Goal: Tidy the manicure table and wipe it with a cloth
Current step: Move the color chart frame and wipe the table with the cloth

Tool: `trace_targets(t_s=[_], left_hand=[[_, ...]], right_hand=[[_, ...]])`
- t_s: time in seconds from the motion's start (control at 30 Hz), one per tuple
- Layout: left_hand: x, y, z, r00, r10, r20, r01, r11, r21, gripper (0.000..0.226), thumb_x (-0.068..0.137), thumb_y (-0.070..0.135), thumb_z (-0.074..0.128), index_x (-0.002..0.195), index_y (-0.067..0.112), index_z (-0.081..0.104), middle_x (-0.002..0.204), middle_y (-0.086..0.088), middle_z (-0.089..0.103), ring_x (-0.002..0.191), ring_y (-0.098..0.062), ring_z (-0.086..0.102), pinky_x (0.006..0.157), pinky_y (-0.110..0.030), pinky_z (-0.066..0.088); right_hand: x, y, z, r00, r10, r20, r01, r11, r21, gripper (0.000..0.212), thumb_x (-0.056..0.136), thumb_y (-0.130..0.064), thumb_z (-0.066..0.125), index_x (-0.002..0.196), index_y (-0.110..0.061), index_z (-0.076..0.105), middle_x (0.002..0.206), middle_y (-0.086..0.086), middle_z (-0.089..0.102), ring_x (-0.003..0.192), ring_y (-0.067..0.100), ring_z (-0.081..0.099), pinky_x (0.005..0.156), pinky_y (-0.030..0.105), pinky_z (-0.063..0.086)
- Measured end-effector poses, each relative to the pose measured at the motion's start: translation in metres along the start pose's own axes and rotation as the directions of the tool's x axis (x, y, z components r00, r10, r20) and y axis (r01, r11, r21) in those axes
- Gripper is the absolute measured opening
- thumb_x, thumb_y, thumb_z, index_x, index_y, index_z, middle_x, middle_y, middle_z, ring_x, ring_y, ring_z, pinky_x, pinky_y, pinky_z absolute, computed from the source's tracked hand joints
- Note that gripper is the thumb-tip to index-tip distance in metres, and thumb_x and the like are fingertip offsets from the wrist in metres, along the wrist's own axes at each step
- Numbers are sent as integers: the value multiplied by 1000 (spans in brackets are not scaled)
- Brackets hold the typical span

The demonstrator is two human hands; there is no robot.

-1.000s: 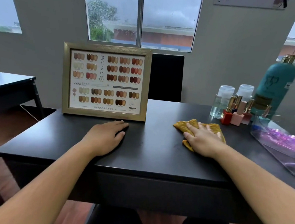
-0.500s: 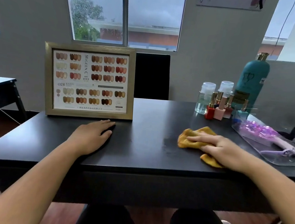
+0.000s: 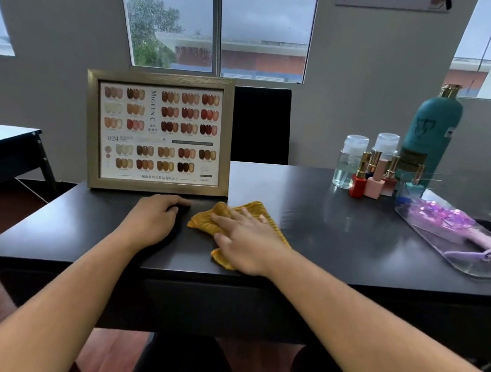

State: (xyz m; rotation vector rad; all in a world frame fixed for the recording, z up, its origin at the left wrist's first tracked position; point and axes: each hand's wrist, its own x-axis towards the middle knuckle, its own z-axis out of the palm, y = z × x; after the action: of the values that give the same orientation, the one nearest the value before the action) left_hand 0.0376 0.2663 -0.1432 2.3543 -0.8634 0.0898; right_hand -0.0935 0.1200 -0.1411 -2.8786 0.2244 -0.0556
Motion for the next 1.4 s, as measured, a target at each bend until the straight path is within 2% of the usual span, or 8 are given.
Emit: trace_targets(t_s=[0.13, 0.27, 0.37, 0.5, 0.77, 0.93, 1.13, 1.4], left_hand=[[-6, 10, -6, 989, -83, -122, 71, 992, -100, 30, 92, 12, 44, 107, 24, 67, 121, -1, 63, 111, -13, 50, 89, -20, 31], [-20, 52, 4, 958, -20, -287, -17, 992, -128, 20, 88, 22, 53, 106, 24, 63, 111, 1, 64, 106, -17, 57, 88, -28, 43], [-26, 105, 34, 993, 85, -79, -78, 993, 92, 47, 87, 49, 47, 128, 27, 46, 129, 0, 53, 117, -21, 49, 94, -42, 44], [-28, 141, 66, 966, -133, 224, 28, 907, 421, 72, 84, 67, 27, 144, 27, 21, 154, -10, 18, 141, -37, 9, 106, -62, 15], [-38, 65, 35, 962, 7, 273, -116, 915, 386, 52, 92, 57, 17, 142, 48, 11, 158, 6, 6, 145, -22, -5, 115, -52, 3], [-45, -13, -24, 951, -268, 155, 167, 865, 474, 48, 91, 60, 16, 138, 57, 10, 158, 5, 5, 144, -31, 2, 115, -51, 3], [-26, -12, -22, 875, -478, -72, 450, 750, 485, 53, 93, 32, 27, 142, 10, 31, 152, -17, 26, 138, -37, 22, 113, -49, 22], [-43, 63, 35, 995, 24, 96, -52, 952, 302, 54, 95, 42, 34, 143, 18, 34, 155, -3, 24, 144, -21, 15, 115, -34, 12]], right_hand=[[-22, 21, -25, 976, 20, -215, 95, 854, 512, 40, 99, -40, 38, 135, -30, 49, 139, -1, 52, 125, 13, 47, 100, 28, 35], [-43, 71, -35, 886, 228, -404, -43, 908, 417, 34, 98, -32, 41, 127, -28, 58, 130, -3, 61, 122, 16, 51, 90, 24, 36], [-47, 90, -28, 912, 278, -302, -151, 911, 384, 36, 98, -29, 41, 131, -26, 54, 135, 1, 57, 127, 20, 48, 98, 29, 35], [-44, 91, -25, 916, 276, -292, -173, 926, 335, 36, 99, -29, 39, 133, -27, 52, 137, -1, 55, 129, 21, 45, 100, 32, 35], [-45, 98, -23, 916, 272, -294, -159, 920, 358, 33, 100, -32, 37, 127, -31, 56, 134, -2, 58, 126, 20, 48, 86, 28, 33], [-44, 99, -24, 922, 264, -282, -156, 923, 353, 35, 100, -35, 35, 127, -30, 56, 134, -4, 57, 126, 20, 48, 86, 28, 33], [-43, 96, -24, 922, 266, -281, -171, 931, 322, 36, 100, -37, 34, 127, -30, 56, 135, -3, 57, 127, 22, 47, 92, 33, 35], [-46, 97, -25, 934, 242, -263, -149, 932, 331, 42, 98, -45, 31, 127, -29, 57, 136, -3, 56, 128, 23, 46, 97, 37, 34]])
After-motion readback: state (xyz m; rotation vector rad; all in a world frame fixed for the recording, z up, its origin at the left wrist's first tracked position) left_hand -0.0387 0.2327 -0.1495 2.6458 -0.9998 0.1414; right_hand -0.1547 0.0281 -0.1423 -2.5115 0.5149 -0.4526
